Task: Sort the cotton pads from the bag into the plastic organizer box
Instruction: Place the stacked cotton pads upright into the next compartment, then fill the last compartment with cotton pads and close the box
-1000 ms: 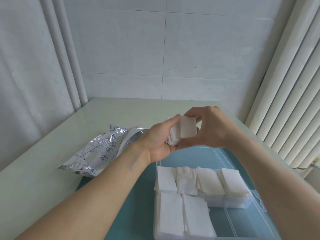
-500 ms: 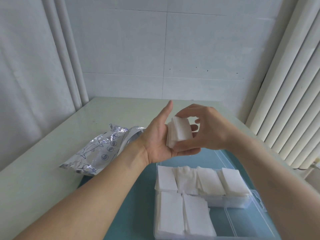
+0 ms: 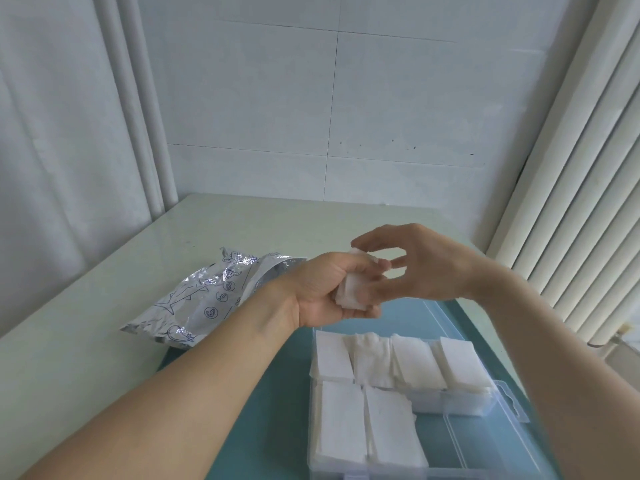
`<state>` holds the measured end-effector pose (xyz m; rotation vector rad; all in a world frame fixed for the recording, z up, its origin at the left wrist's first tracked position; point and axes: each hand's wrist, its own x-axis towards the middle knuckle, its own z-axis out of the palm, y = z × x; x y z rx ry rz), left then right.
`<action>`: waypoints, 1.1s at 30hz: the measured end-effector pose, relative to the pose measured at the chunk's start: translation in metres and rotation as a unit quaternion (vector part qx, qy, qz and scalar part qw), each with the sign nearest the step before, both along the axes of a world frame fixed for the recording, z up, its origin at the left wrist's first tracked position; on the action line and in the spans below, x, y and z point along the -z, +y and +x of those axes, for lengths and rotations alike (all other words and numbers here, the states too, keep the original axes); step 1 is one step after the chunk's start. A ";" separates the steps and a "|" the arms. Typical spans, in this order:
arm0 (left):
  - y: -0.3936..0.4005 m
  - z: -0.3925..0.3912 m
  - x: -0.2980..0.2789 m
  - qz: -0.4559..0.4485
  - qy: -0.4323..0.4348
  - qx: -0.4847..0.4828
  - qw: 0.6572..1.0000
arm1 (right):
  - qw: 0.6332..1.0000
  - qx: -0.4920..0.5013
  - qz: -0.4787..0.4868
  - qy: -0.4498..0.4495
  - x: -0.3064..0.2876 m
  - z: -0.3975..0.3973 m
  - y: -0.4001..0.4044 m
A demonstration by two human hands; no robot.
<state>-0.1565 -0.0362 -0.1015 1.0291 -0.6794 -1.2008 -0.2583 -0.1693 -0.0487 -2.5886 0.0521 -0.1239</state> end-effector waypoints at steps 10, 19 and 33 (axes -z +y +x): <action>0.003 -0.029 -0.018 -0.066 -0.118 0.146 0.980 | 0.992 0.041 0.100 -0.063 0.003 -0.046 -0.003; 0.028 -0.061 -0.032 0.052 -0.435 -0.031 0.898 | 0.974 0.166 0.122 -0.097 -0.011 -0.107 0.001; 0.042 -0.104 -0.005 0.319 -0.735 0.001 0.598 | 0.975 0.186 0.042 0.110 0.048 -0.129 0.031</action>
